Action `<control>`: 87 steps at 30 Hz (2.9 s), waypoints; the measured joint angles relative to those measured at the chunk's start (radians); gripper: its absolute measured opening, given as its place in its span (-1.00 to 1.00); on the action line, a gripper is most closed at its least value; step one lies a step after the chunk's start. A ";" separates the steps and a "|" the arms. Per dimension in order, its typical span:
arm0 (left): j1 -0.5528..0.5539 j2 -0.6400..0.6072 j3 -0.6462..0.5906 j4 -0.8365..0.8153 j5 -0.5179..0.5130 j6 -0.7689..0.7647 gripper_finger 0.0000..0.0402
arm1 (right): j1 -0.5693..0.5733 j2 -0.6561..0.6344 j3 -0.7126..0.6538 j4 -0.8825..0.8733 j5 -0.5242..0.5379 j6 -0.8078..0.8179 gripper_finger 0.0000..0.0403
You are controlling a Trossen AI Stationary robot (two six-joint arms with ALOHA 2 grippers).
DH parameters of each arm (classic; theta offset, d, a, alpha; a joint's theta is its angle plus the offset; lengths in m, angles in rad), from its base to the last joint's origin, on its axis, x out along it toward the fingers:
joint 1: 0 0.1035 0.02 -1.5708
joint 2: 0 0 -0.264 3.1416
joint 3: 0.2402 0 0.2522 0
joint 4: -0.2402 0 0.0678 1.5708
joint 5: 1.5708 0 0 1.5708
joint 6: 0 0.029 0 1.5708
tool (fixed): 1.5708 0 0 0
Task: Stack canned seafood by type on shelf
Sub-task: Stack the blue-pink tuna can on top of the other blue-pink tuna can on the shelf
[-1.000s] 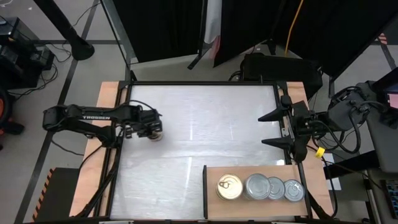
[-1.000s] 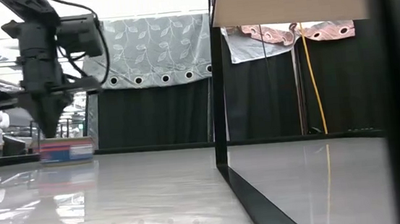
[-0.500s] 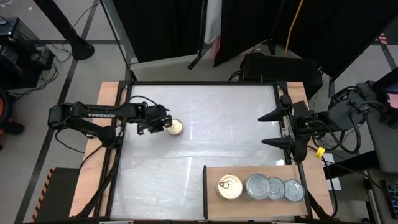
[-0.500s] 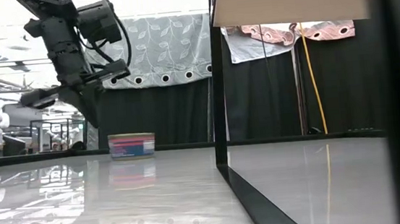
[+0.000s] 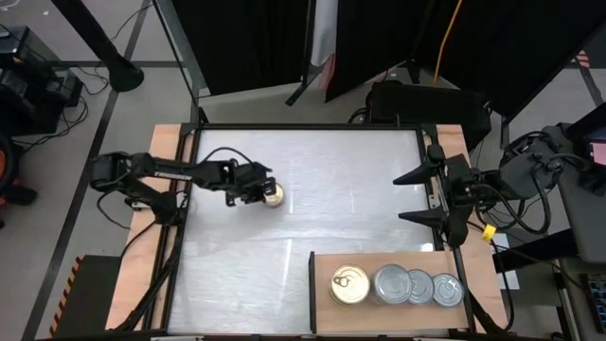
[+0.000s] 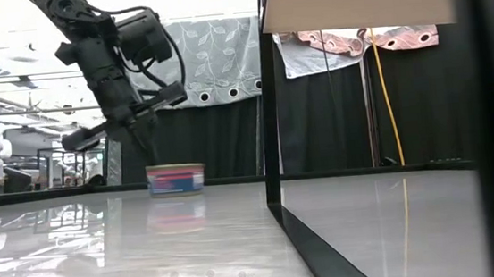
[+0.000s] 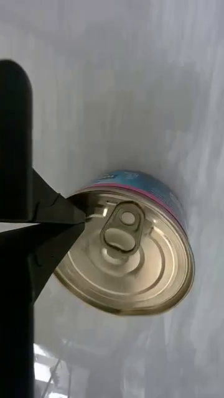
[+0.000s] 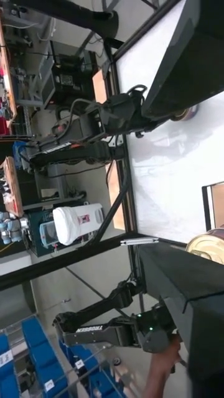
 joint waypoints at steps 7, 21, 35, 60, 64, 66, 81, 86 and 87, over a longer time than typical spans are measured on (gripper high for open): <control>-0.018 -0.013 0.031 -0.009 -0.053 -0.002 -0.99 | 0.000 0.000 0.000 -0.004 0.000 0.021 0.69; -0.039 -0.015 0.031 -0.091 -0.077 -0.027 -0.99 | 0.000 0.000 0.000 -0.022 0.002 -0.002 0.69; -0.082 -0.032 0.055 -0.138 -0.164 -0.028 -0.99 | -0.017 0.000 0.000 -0.028 0.005 -0.018 0.69; -0.110 0.042 0.059 -0.154 -0.223 -0.003 -0.99 | -0.053 -0.002 0.000 -0.027 -0.001 -0.021 0.69; -0.130 0.056 0.047 -0.271 -0.194 -0.024 -0.99 | -0.053 -0.002 0.000 -0.027 -0.001 -0.021 0.69; -0.143 0.046 0.048 -0.306 -0.190 -0.030 -0.99 | -0.053 -0.002 0.000 -0.027 -0.001 -0.022 0.69; -0.249 -0.101 0.200 -0.394 -0.151 0.182 -0.98 | -0.053 -0.007 0.000 -0.040 0.000 0.032 0.69; -0.200 -0.155 0.307 -0.483 -0.019 0.495 -0.71 | -0.069 -0.008 0.000 -0.043 -0.003 0.099 0.69; -0.184 -0.156 0.329 -0.521 -0.002 0.552 -0.61 | -0.073 -0.008 0.000 -0.043 -0.005 0.106 0.69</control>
